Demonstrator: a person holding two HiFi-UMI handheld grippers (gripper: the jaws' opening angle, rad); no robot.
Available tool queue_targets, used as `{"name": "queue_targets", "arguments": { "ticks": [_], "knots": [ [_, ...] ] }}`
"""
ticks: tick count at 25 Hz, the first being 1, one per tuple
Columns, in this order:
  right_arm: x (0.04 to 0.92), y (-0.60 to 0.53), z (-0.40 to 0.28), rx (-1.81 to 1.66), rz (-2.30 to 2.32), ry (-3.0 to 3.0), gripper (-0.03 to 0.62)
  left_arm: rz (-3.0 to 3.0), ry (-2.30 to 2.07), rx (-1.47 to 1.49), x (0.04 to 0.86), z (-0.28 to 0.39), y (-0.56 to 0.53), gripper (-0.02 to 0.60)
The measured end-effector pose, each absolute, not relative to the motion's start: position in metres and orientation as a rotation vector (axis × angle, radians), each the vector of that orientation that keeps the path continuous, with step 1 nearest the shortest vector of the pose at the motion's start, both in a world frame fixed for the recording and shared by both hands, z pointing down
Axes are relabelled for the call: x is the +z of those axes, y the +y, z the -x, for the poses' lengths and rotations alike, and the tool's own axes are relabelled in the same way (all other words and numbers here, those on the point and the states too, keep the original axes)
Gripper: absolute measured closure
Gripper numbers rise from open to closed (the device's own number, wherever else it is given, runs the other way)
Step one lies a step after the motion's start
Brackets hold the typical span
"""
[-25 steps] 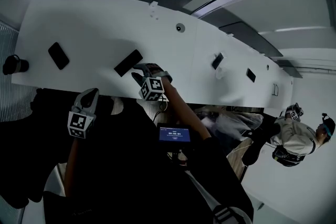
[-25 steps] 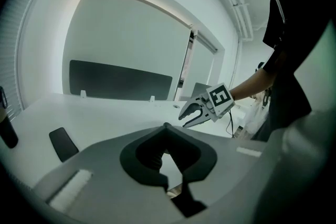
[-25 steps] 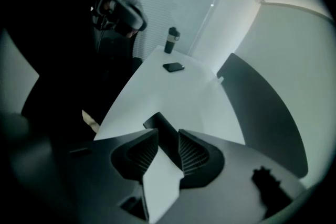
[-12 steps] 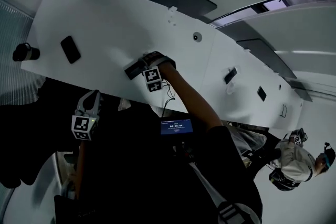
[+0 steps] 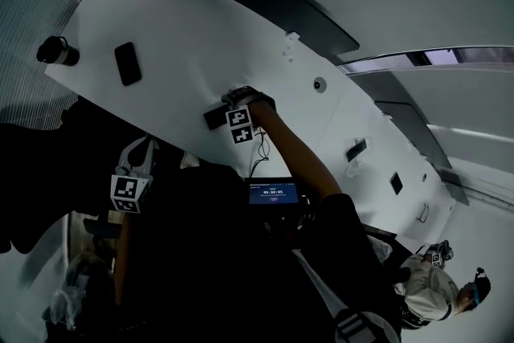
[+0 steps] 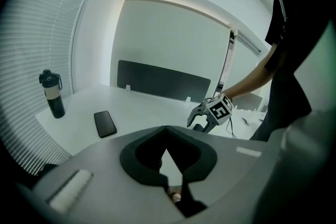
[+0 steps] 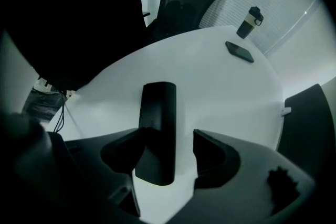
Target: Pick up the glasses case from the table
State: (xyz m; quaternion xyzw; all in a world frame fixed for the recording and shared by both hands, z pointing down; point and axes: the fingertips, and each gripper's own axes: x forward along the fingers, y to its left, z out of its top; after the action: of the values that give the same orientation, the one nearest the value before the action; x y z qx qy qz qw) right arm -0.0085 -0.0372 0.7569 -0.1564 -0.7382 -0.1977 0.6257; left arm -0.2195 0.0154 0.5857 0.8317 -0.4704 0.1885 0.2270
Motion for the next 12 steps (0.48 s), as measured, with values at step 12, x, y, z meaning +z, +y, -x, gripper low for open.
{"name": "queue_targets", "arguments": {
  "ticks": [12],
  "knots": [
    [0.77,-0.017,0.008,-0.33,0.473,-1.685,0.31,-2.256,-1.309,0.527,0.593,0.219,0.014,0.574]
  ]
}}
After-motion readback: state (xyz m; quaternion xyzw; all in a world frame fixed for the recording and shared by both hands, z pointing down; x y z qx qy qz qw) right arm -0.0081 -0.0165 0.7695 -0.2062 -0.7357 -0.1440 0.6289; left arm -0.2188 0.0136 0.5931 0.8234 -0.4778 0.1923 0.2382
